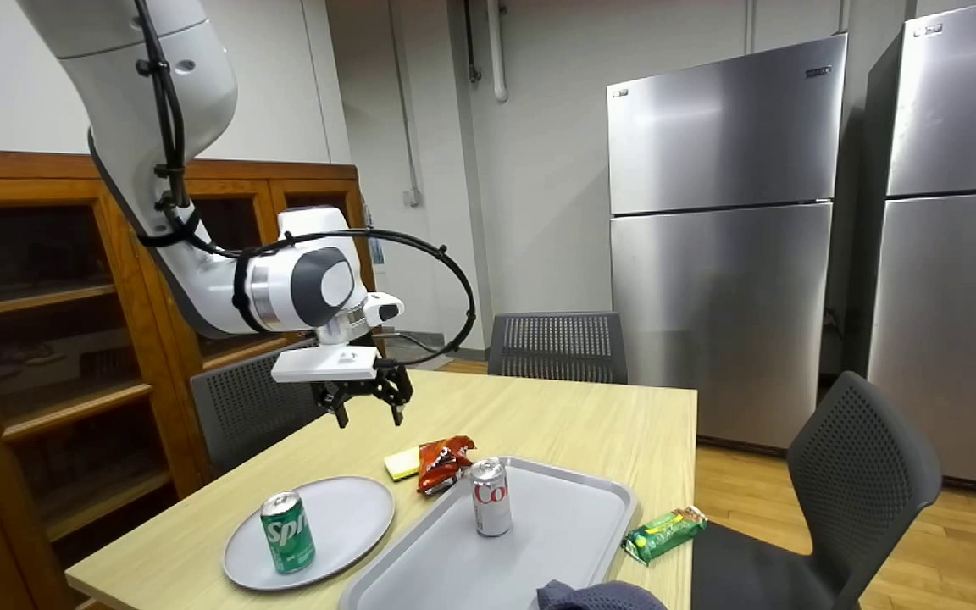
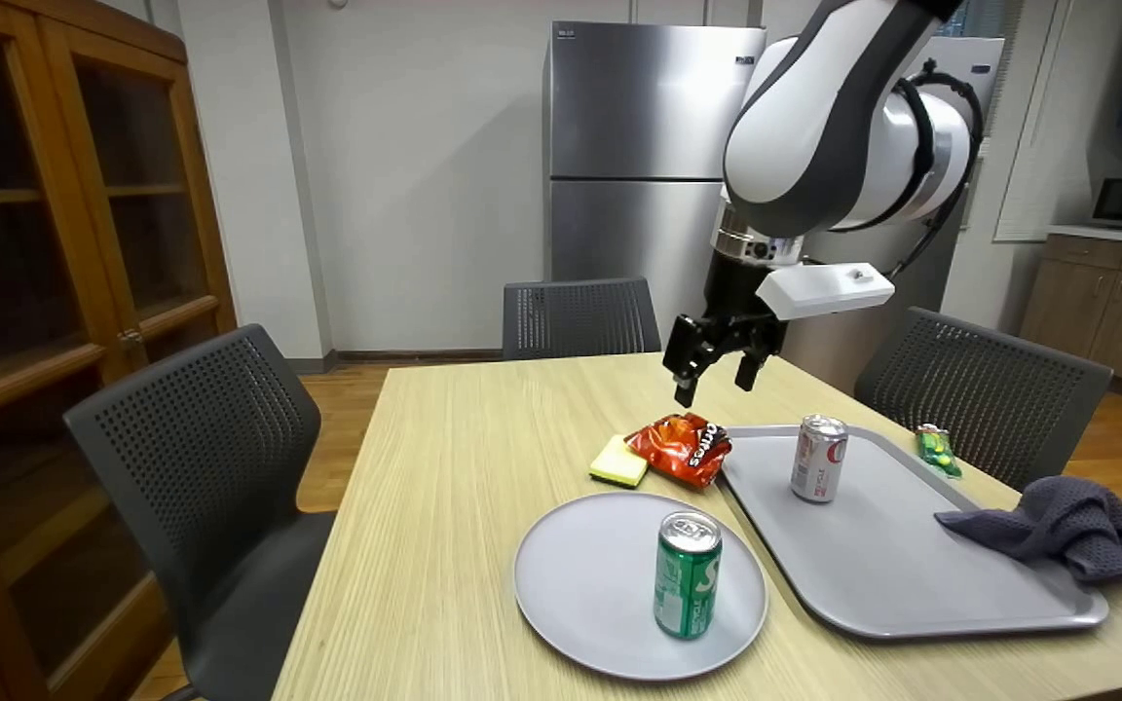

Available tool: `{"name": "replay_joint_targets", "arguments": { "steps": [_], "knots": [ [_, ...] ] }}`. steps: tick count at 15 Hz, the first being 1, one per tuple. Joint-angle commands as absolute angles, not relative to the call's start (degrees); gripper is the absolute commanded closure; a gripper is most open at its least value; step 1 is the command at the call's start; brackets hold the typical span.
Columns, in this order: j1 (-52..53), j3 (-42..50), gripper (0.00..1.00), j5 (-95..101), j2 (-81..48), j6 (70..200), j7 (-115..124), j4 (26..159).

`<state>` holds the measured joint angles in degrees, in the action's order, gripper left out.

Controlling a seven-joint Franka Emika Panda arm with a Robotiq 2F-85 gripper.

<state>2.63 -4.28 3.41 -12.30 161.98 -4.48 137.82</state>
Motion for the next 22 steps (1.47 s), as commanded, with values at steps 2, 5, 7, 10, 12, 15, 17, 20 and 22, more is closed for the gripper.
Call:
{"name": "replay_joint_targets", "arguments": {
  "steps": [2,5,7,10,12,15,17,20,22],
  "knots": [
    [2.8,-4.2,0.00,3.3,-12.2,161.9,-4.6,137.8],
    [2.9,-4.3,0.00,3.1,-11.8,161.9,-4.2,138.1],
    [3.1,-5.3,0.00,1.1,-10.4,161.7,-3.3,139.4],
    [4.3,-4.6,0.00,1.1,-9.5,161.9,-0.1,140.8],
    [4.4,-5.3,0.00,-0.2,-8.9,161.7,0.7,141.8],
    [5.2,-6.1,0.00,-1.5,-7.0,161.5,1.0,143.4],
    [5.8,-7.2,0.00,-2.4,-5.7,161.4,0.0,144.4],
    [6.8,-9.3,0.00,-4.3,-4.0,161.1,-1.0,145.8],
    [7.8,-10.1,0.00,-4.9,-3.2,161.1,-0.6,146.6]
  ]
}}
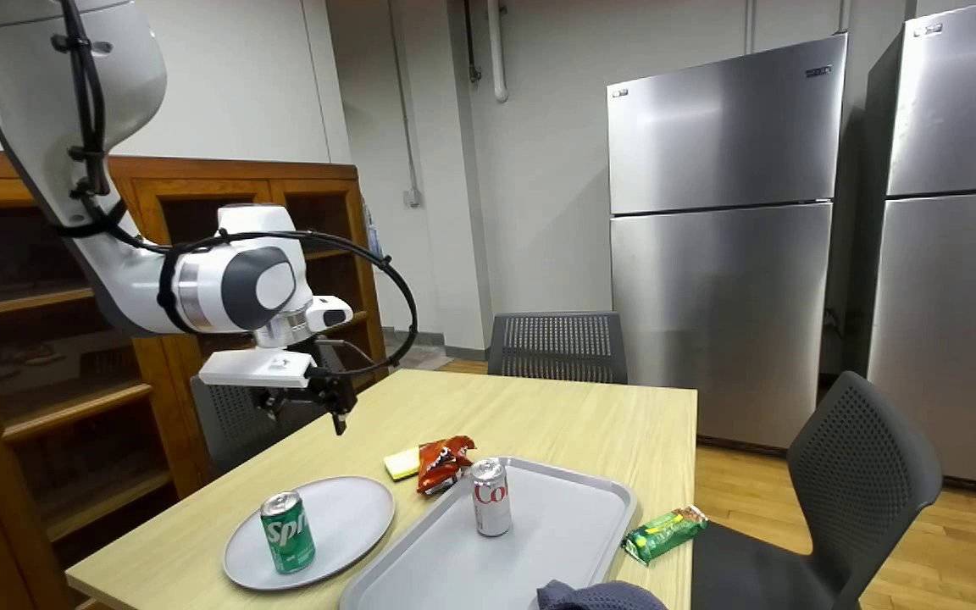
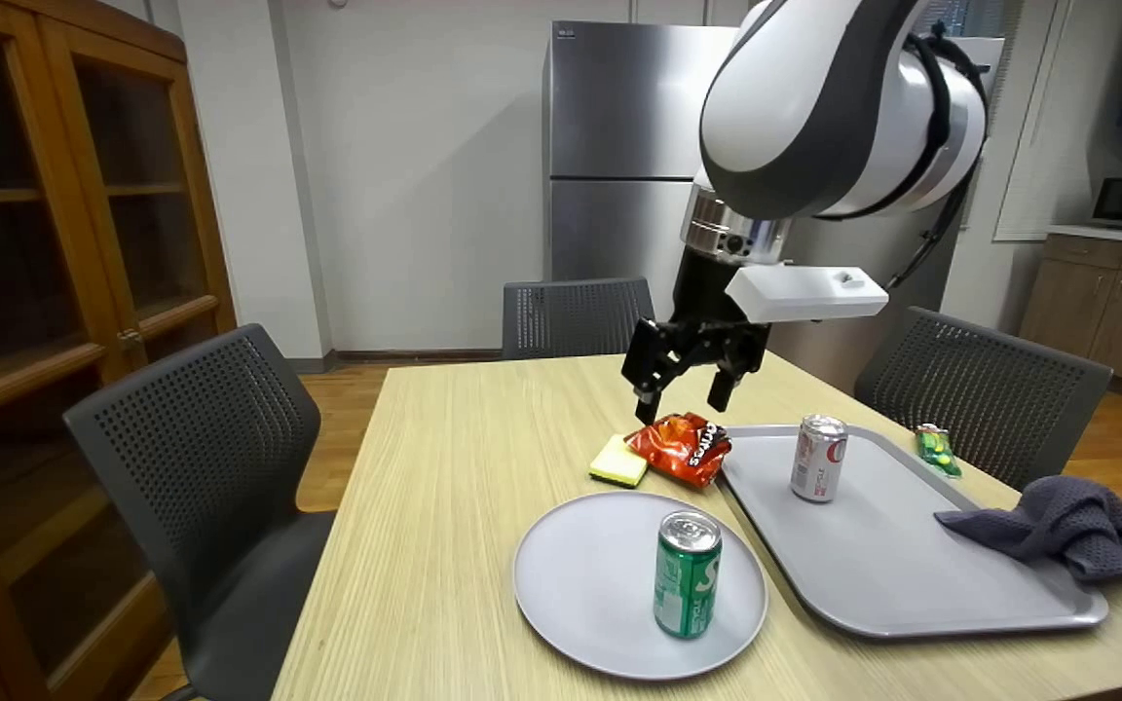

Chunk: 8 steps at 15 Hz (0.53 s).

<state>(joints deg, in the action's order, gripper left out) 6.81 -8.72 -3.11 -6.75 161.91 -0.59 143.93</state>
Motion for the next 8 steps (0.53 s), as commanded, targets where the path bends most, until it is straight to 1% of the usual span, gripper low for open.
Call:
{"name": "replay_joint_targets", "arguments": {
  "steps": [1,8],
  "knots": [
    [8.3,-10.3,0.00,-4.6,-2.9,161.0,-0.2,147.0],
    [10.0,-10.1,0.00,-2.7,-3.0,160.9,1.8,149.1]
  ]
}}
